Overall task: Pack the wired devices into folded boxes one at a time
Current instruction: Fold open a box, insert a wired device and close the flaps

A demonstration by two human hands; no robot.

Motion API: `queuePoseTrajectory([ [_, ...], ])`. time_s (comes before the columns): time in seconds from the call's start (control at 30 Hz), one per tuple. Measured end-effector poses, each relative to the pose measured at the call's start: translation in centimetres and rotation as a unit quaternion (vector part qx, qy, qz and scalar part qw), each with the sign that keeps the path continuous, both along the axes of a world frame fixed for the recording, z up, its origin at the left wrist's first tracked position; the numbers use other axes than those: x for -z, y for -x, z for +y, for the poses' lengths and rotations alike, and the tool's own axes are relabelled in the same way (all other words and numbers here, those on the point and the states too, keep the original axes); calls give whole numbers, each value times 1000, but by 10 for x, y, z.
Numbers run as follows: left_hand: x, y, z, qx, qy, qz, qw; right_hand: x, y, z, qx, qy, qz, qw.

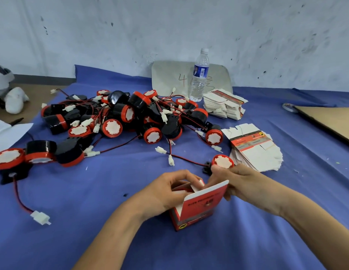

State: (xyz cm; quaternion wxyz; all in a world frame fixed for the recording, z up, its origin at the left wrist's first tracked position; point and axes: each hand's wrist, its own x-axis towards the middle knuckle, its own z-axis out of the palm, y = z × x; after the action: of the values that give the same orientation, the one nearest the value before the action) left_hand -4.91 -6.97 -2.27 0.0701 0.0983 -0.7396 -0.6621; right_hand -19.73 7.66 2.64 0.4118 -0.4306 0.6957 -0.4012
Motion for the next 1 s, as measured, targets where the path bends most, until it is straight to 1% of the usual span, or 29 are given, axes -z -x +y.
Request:
queuePoseTrajectory([
  [0.03, 1, 0, -1, 4, 4, -6, 1000, 0, 0, 3, 5, -6, 2, 1000],
  [0.1, 3, 0, -3, 4, 6, -15, 1000, 0, -2, 10, 6, -19, 35, 999],
  [0.13, 3, 1, -3, 2, 10, -18, 1000, -1, -3, 13, 4, -21, 33, 999],
  [0.2, 4, 2, -1, -2, 28, -18, 999, -4, -5, 18, -17, -19, -16, 1000],
  [0.27, 5, 3, 4, -9, 41, -8, 999, -9, -8, 19, -24, -12, -43, 999],
  [0.3, 5, 5, 8, -18, 45, -1, 999, -11, -10, 18, -2, -8, -55, 998],
  [0.37, 6, 7, 16, -47, 54, 13, 997, -12, -17, 11, 83, 6, -85, 993],
  [0.43, 8, 11, 25, -104, 71, 25, 992, -10, -24, 1, 173, 39, -86, 980],
  [0.47, 9, 13, 27, -145, 87, 27, 985, -9, -27, -4, 217, 60, -71, 972],
  [0.53, 13, 17, 32, -235, 120, 33, 964, -5, -32, -14, 288, 95, -22, 953],
  [0.57, 14, 19, 34, -274, 131, 41, 952, -3, -35, -19, 310, 109, -13, 945],
  [0.63, 15, 22, 37, -342, 133, 53, 929, 1, -43, -28, 323, 122, -47, 937],
  [0.7, 16, 23, 35, -393, 109, 53, 912, 5, -52, -38, 307, 125, -88, 939],
  [0.73, 16, 23, 33, -413, 94, 54, 904, 6, -57, -43, 293, 122, -88, 944],
  [0.8, 18, 22, 26, -446, 57, 69, 891, 8, -67, -51, 249, 113, -51, 961],
  [0.87, 17, 21, 23, -465, 20, 84, 881, 11, -73, -58, 211, 106, 5, 972],
  [0.93, 17, 21, 23, -473, 1, 97, 876, 14, -76, -60, 203, 106, 68, 971],
  [1.0, 16, 22, 23, -479, -6, 100, 872, 19, -76, -61, 202, 121, 129, 963],
])
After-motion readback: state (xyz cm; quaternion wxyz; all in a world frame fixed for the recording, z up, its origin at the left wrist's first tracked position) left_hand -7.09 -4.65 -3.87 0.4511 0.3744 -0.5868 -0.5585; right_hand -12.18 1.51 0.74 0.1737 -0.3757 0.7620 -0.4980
